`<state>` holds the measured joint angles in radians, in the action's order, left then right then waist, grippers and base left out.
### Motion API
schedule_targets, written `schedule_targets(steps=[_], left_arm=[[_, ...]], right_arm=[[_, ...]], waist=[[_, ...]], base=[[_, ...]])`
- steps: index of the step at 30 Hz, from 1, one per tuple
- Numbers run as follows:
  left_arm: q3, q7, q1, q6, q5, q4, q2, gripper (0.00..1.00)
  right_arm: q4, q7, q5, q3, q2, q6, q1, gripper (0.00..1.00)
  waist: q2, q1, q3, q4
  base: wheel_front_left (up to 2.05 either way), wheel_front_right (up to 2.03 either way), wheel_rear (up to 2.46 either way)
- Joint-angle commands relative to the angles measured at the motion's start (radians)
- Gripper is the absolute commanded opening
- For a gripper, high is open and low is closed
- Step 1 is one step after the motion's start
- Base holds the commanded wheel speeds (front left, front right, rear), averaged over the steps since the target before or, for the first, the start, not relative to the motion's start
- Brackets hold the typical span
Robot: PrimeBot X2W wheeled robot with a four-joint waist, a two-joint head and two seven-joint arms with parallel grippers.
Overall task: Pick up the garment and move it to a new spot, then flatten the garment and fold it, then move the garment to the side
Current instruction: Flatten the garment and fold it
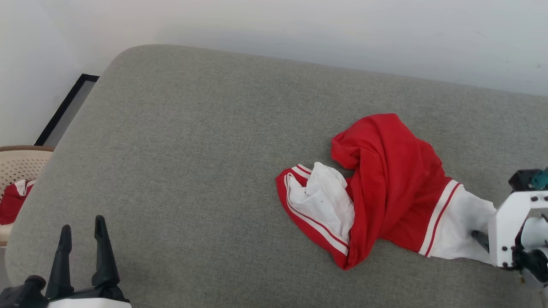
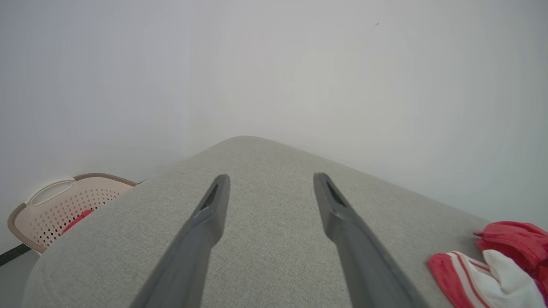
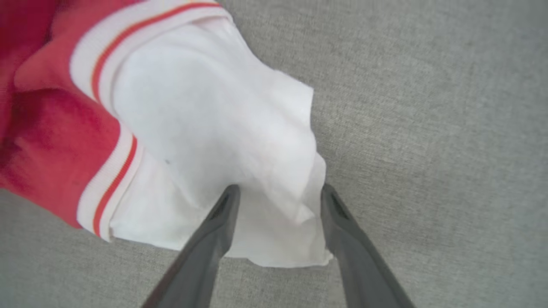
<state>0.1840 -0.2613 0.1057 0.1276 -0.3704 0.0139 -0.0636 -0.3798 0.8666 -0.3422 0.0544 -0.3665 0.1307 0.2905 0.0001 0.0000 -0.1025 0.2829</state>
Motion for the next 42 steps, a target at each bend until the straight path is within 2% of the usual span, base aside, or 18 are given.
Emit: schedule_targets(steps=[1, 5, 10, 14, 18, 24, 34, 35, 36, 42], left_arm=[[0.001, -0.005, -0.013, 0.003, -0.006, -0.001, -0.003, 1.00], [0.006, -0.005, -0.005, 0.003, -0.007, -0.008, -0.003, 1.00], [0.010, -0.005, 0.000, 0.003, -0.007, -0.015, -0.003, 1.00], [0.005, -0.005, -0.010, 0.003, -0.007, -0.017, -0.004, 1.00], [-0.008, -0.005, -0.023, 0.003, -0.005, -0.012, -0.003, 1.00], [-0.038, -0.005, -0.041, 0.003, -0.007, -0.004, -0.002, 1.00], [-0.096, -0.005, -0.068, 0.003, -0.016, 0.025, 0.002, 1.00], [-0.098, -0.005, -0.069, 0.003, -0.018, 0.027, 0.002, 1.00], [-0.102, -0.005, -0.070, 0.003, -0.020, 0.028, 0.002, 1.00], [-0.109, -0.005, -0.063, 0.003, -0.025, 0.035, 0.003, 1.00]], right_arm=[[0.009, -0.001, -0.005, -0.002, -0.005, 0.000, 0.009, 1.00], [0.085, 0.002, -0.020, -0.008, -0.012, 0.000, 0.010, 1.00], [0.241, 0.008, -0.046, -0.014, -0.011, 0.000, -0.004, 1.00], [0.358, 0.013, -0.068, -0.048, 0.027, 0.000, -0.007, 1.00], [0.413, 0.012, -0.062, -0.119, 0.068, 0.000, 0.008, 1.00], [0.365, 0.021, -0.043, -0.228, 0.111, 0.000, 0.042, 1.00], [0.112, 0.032, 0.019, -0.294, 0.125, 0.000, 0.099, 1.00], [0.090, 0.029, 0.011, -0.302, 0.130, 0.000, 0.106, 0.45], [0.072, 0.021, 0.012, -0.306, 0.129, 0.000, 0.114, 0.00], [0.069, -0.003, -0.012, -0.310, 0.125, 0.000, 0.171, 0.00]], waist=[[-0.0001, 0.0000, 0.000, -0.002], [-0.0001, 0.0000, 0.000, -0.012], [-0.0001, 0.0000, -0.003, -0.021], [-0.0001, 0.0000, -0.008, -0.020], [-0.0001, 0.0000, -0.013, -0.005], [-0.0001, 0.0000, -0.021, 0.049], [-0.0001, 0.0000, -0.035, 0.148], [-0.0001, 0.0000, -0.035, 0.153], [-0.0001, 0.0000, -0.035, 0.158], [-0.0001, 0.0000, -0.031, 0.178]], base=[[0.00, 0.00, 0.00], [0.00, 0.00, 0.00], [0.00, 0.00, 0.00], [0.00, 0.00, 0.00], [0.00, 0.00, 0.00], [0.00, 0.00, 0.00], [0.00, 0.00, 0.00], [0.00, 0.00, 0.00], [0.00, 0.00, 0.00], [0.00, 0.00, 0.00]])
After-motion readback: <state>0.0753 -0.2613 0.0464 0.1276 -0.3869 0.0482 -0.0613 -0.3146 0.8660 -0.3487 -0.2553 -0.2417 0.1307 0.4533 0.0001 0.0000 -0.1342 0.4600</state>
